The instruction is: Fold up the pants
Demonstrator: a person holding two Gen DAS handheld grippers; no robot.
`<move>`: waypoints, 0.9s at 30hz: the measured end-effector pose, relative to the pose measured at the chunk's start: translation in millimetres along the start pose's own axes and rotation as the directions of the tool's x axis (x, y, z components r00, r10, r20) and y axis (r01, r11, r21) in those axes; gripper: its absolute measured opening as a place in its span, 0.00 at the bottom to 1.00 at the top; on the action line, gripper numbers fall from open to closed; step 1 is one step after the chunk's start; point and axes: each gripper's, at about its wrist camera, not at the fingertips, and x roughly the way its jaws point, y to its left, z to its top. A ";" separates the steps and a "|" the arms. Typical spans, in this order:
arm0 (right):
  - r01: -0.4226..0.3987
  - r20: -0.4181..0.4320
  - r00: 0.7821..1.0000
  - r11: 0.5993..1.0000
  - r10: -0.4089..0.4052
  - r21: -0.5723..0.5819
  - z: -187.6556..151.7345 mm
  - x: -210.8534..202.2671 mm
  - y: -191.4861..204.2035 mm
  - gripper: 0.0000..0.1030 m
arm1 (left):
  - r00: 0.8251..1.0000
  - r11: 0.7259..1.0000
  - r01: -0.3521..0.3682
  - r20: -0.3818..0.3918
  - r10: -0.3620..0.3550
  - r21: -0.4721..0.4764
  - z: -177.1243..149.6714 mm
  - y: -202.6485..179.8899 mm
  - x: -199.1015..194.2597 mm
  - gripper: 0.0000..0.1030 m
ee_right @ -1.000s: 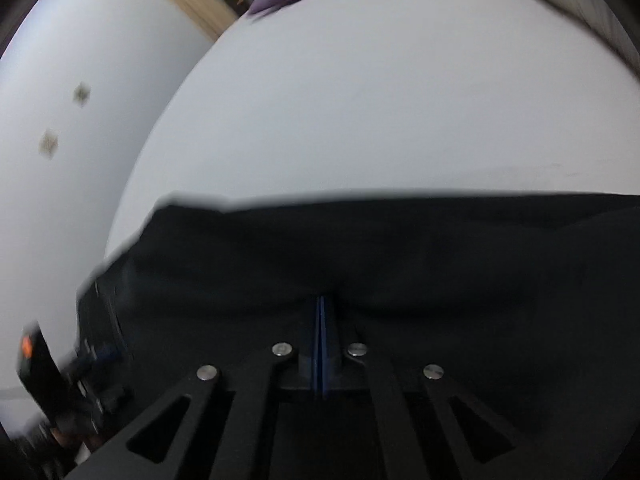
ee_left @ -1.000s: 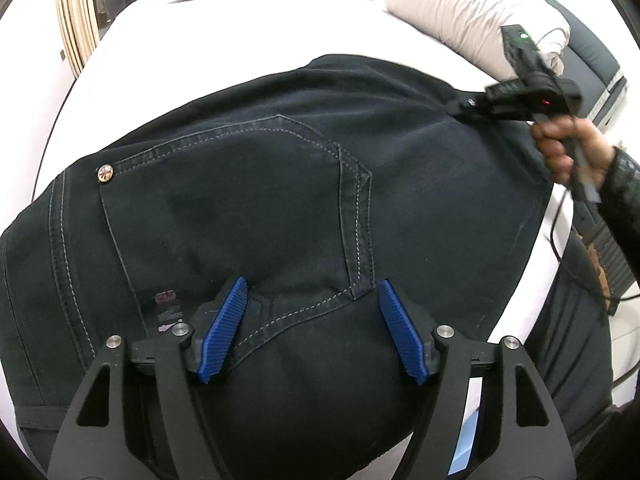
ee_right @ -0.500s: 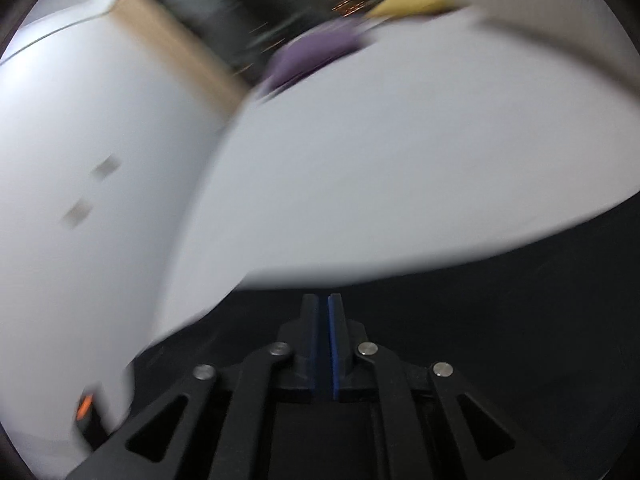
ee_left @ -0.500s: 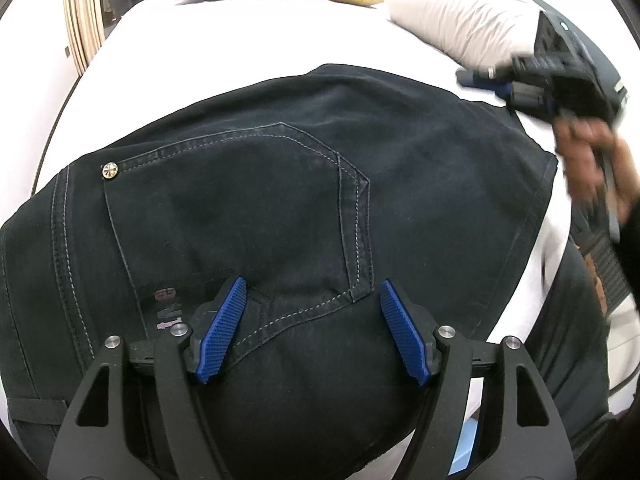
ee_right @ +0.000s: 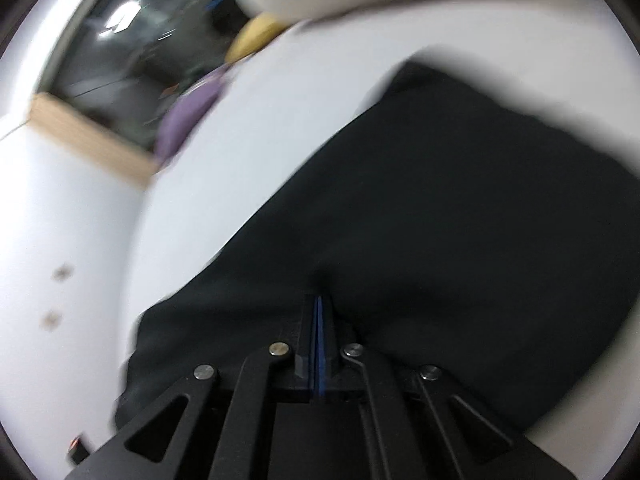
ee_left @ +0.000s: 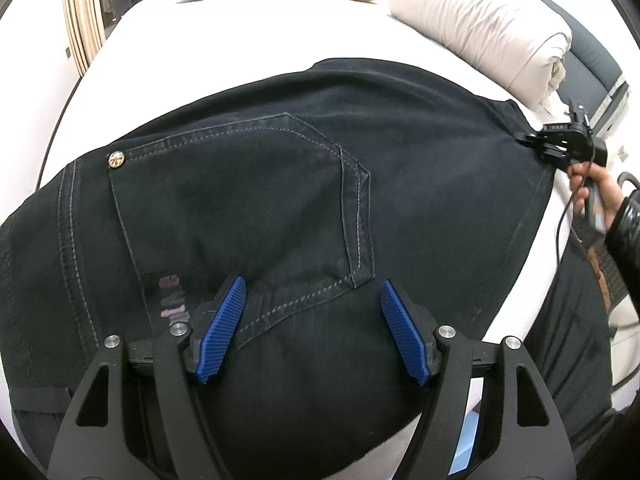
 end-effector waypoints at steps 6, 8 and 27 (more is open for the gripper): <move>0.343 0.057 0.937 0.939 -0.344 0.024 -22.6 -63.3 12.1 0.28 | 1.000 1.000 0.009 0.001 -0.009 -0.013 -10.7 1.9 -10.7 0.67; 0.090 0.000 0.996 0.996 -0.090 0.000 -54.8 -72.0 38.9 0.59 | 1.000 1.000 0.010 0.002 -0.010 -0.018 -12.6 0.9 -12.1 0.67; -0.265 -0.268 0.898 0.914 0.350 0.307 -139.3 -3.9 78.5 0.51 | 1.000 0.999 0.020 0.007 -0.020 -0.032 -19.4 6.2 -19.5 0.67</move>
